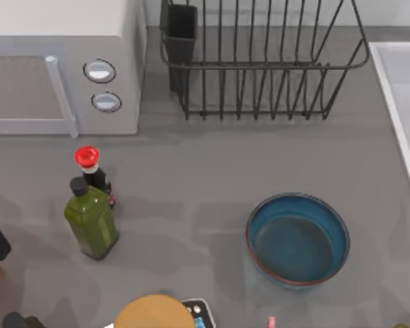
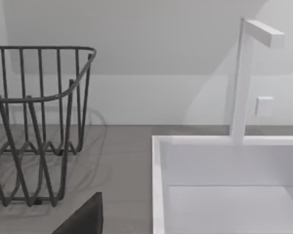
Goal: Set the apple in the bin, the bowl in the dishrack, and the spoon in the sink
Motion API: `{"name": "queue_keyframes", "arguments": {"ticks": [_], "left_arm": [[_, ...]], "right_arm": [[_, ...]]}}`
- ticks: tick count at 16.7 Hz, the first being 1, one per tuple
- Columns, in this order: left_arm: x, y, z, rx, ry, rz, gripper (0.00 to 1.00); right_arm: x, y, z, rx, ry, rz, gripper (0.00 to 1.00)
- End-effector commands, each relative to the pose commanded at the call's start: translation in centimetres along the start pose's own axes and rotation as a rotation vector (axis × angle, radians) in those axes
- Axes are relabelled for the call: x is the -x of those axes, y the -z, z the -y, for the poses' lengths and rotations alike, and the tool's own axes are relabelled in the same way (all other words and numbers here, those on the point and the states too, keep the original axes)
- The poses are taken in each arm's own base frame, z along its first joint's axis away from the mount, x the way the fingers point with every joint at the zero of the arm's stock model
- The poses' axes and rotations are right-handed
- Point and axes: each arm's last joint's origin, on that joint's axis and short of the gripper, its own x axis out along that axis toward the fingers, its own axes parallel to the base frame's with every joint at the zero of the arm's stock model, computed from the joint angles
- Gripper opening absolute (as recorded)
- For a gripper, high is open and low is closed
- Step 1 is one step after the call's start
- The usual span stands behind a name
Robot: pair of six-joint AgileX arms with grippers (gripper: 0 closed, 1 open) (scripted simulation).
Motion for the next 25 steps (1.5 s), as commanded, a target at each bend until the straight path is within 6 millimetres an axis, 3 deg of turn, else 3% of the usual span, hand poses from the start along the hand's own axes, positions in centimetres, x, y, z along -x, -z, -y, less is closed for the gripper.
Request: {"name": "queue_keyframes", "arguments": {"ticks": [4, 9, 12, 16, 21, 25], "left_arm": [[0.0, 0.0, 0.0, 0.0, 0.0, 0.0, 1.0], [0.0, 0.0, 0.0, 0.0, 0.0, 0.0, 1.0], [0.0, 0.0, 0.0, 0.0, 0.0, 0.0, 1.0], [0.0, 0.0, 0.0, 0.0, 0.0, 0.0, 1.0], [0.0, 0.0, 0.0, 0.0, 0.0, 0.0, 1.0], [0.0, 0.0, 0.0, 0.0, 0.0, 0.0, 1.0]], "right_arm": [[0.0, -1.1, -0.2, -0.022, -0.022, -0.058, 1.0], [-1.5, -5.3, -1.6, -0.099, -0.102, -0.349, 1.0], [-4.3, -7.5, -3.2, -0.133, -0.135, -0.638, 1.0], [-9.1, -8.6, -6.5, -0.133, -0.128, -1.034, 1.0], [-14.0, -8.3, -11.3, -0.078, -0.065, -1.38, 1.0], [-16.4, -7.1, -14.3, -0.023, -0.008, -1.538, 1.0]]}}
